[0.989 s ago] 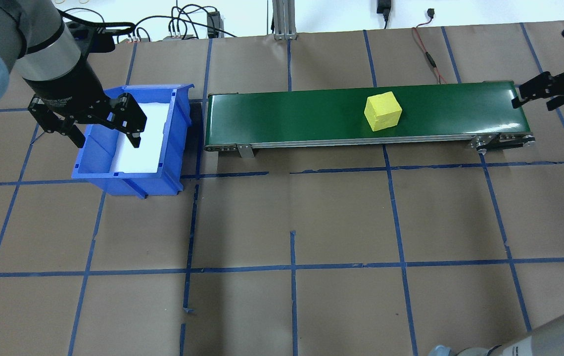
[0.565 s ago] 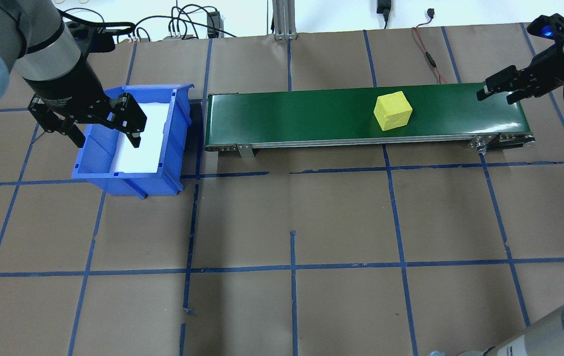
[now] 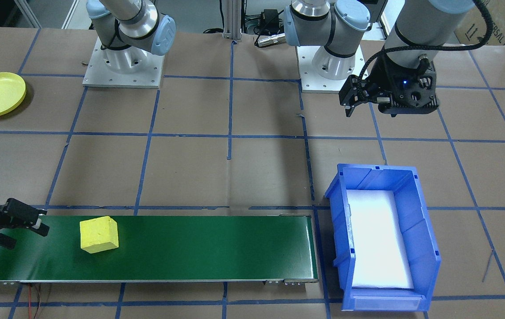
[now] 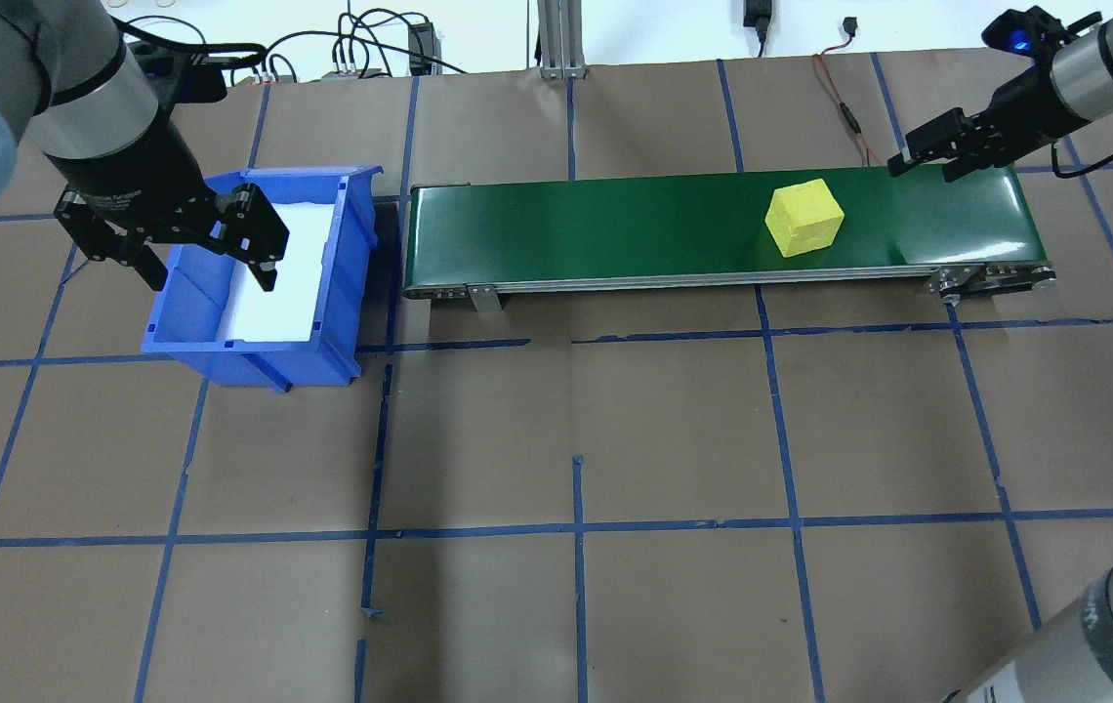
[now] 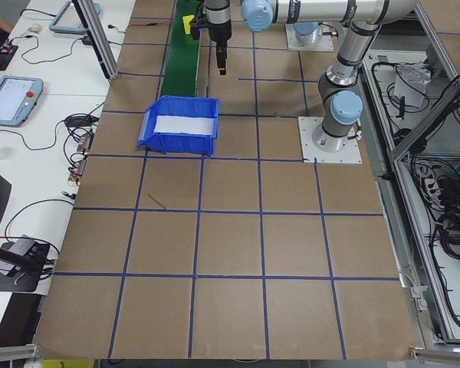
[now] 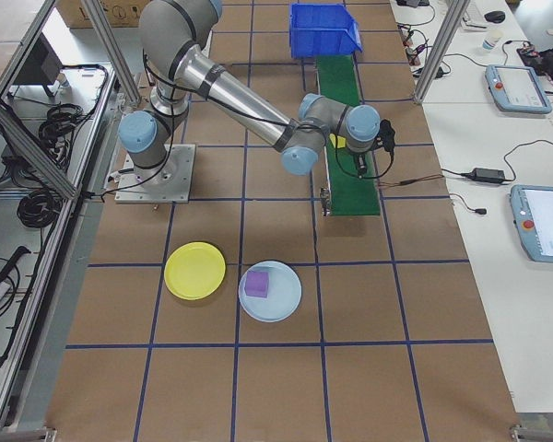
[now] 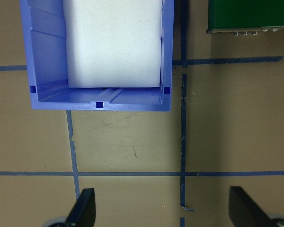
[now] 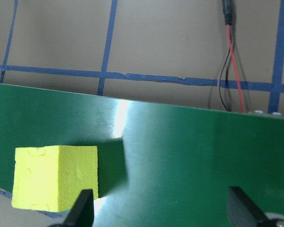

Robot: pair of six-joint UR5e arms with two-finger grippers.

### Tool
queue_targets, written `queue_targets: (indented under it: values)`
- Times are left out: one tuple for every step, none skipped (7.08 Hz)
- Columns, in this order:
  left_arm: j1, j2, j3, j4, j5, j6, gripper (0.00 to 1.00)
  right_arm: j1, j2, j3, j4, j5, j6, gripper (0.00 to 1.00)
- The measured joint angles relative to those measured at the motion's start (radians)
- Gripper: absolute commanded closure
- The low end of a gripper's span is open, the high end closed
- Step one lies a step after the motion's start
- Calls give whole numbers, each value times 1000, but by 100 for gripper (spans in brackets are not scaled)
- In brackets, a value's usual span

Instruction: Move block left to right into plate

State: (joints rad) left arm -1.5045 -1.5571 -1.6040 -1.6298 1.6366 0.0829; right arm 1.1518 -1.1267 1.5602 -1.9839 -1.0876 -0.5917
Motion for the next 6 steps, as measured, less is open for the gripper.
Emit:
queue_targets:
  values:
    - [2,-1,2,10,-4,9,0,18,2,7,-9,-4,0,0]
    - [2,-3,-4,18,-4,17,0,32,3,23,-17,-6,1,0]
    - [1,-7,-11,21,-3,18,0,45,3,44,-28,-4,3,0]
    - [-1,-14,-15,22,-5,17,0,52,3,58,-41,0,15,0]
    - [-4,-21,-16,19,-7,15,0,61,3,65,-49,2,43,0]
    - [-6,-25,-16,17,-8,13,0,72,4,71,-54,2,67,0]
